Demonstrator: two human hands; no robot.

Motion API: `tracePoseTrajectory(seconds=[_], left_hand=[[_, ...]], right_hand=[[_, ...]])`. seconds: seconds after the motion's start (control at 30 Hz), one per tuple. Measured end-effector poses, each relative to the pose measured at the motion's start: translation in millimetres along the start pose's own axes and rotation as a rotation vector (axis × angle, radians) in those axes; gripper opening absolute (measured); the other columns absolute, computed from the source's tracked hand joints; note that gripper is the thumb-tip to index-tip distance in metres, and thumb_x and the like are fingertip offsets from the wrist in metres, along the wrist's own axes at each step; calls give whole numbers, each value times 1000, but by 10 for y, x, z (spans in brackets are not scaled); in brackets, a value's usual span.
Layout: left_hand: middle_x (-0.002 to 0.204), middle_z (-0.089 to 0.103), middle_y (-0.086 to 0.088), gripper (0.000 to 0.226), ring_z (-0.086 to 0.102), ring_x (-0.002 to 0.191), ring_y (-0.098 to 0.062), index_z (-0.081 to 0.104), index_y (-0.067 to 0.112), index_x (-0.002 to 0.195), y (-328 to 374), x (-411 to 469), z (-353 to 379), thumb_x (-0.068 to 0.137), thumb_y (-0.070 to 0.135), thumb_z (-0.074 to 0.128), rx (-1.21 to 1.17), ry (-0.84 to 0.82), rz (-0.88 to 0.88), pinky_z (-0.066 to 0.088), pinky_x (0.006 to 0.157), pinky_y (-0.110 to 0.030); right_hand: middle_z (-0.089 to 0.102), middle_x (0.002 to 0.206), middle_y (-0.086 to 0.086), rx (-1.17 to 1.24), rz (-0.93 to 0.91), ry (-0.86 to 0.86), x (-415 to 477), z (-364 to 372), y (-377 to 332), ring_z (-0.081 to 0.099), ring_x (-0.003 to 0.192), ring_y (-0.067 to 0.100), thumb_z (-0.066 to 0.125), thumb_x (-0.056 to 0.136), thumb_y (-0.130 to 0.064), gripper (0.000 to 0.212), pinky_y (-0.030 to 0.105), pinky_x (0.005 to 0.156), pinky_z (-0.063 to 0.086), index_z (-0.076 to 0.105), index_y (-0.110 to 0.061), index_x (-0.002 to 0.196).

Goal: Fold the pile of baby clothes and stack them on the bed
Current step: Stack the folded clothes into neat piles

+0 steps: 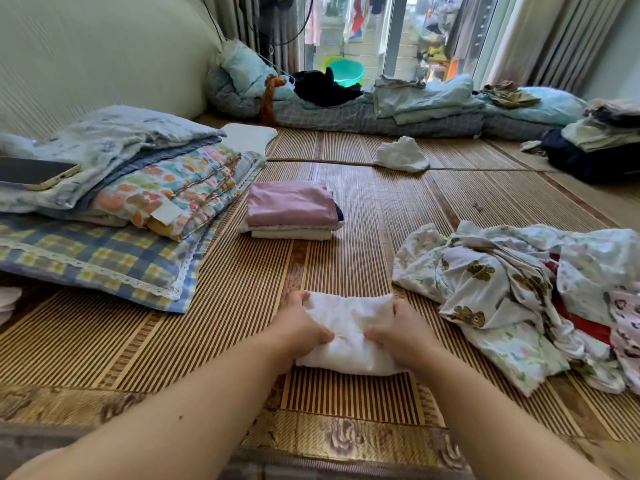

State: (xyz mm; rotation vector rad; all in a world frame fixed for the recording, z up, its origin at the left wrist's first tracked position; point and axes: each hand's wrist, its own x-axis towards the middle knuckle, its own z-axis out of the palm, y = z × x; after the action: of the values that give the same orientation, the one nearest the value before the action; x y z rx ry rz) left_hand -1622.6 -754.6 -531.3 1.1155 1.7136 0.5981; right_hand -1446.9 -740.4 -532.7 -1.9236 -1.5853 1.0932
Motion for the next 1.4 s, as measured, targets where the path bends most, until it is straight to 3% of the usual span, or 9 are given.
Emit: tracePoseTrajectory(seconds=[0.1, 0.2, 0.33, 0.5, 0.77, 0.97, 1.13, 1.23, 1.4], left_hand=[[149, 33, -5, 78, 54, 116, -30, 34, 40, 144, -29, -9, -75, 84, -1, 64, -165, -104, 43, 52, 94, -47], [135, 42, -4, 65, 63, 105, -37, 51, 39, 133, 22, -11, -169, 85, -5, 58, -197, -177, 73, 56, 86, -50], [123, 43, 1, 76, 62, 99, -25, 36, 33, 145, 265, 131, -421, 84, -6, 58, -174, -88, 255, 60, 75, -33], [130, 43, -9, 75, 61, 102, -33, 36, 29, 145, 738, 692, -1002, 82, -5, 57, -170, 61, 441, 58, 83, -46], [136, 45, -3, 74, 52, 112, -23, 39, 25, 146, 1212, 2048, -1706, 80, -8, 50, -14, 316, 467, 49, 93, -31], [145, 41, -20, 51, 40, 131, -34, 37, 18, 146, 897, 2666, -1538, 95, 16, 41, 400, 387, 286, 34, 108, -35], [155, 3, -16, 57, 15, 138, -39, 25, 38, 148, 878, 2522, -1478, 94, 27, 40, 524, 511, 170, 17, 116, -44], [156, -6, -7, 59, 6, 141, -38, 23, 43, 146, 933, 2209, -1289, 92, 36, 45, 533, 573, 277, 15, 116, -48], [159, -7, 1, 65, -6, 144, -35, 20, 48, 145, 1007, 1328, -401, 89, 45, 53, 618, 297, 482, 4, 118, -53]], right_hand=[[45, 141, 5, 26, -152, -59, -83, -125, -33, 56, 107, 16, 69, 84, -12, 80, 20, 80, 42, 26, -30, 149], [54, 130, 2, 40, -246, -189, -52, -228, -137, 60, 83, 9, 65, 87, -10, 66, 23, 68, 54, 39, -39, 141], [55, 127, -7, 59, -327, -129, 221, -343, -493, 62, 95, 10, 63, 88, -6, 58, 29, 80, 57, 47, -31, 138], [47, 143, 1, -68, -508, 29, 901, -426, -1253, 52, 123, 19, 69, 83, -7, 72, 38, 107, 42, 38, -26, 145], [46, 144, 1, -243, -547, 115, 2354, -22, -2129, 46, 129, 19, 65, 84, -12, 72, 26, 107, 33, 34, -25, 148], [54, 127, 13, -551, -457, 96, 2994, 381, -1793, 53, 117, 34, 43, 95, -22, 37, 40, 93, 45, 52, -22, 131], [18, 153, 13, -504, -386, 108, 2896, 318, -1617, 29, 135, 40, 40, 95, -37, 51, 52, 111, 31, 30, -41, 144], [10, 158, 8, -445, -448, 183, 2470, 120, -1503, 20, 143, 33, 44, 96, -39, 57, 50, 113, 29, 22, -38, 149], [19, 158, 2, -409, -469, 247, 1457, -382, -801, 23, 144, 23, 54, 91, -44, 62, 46, 113, 31, 27, -38, 147]])
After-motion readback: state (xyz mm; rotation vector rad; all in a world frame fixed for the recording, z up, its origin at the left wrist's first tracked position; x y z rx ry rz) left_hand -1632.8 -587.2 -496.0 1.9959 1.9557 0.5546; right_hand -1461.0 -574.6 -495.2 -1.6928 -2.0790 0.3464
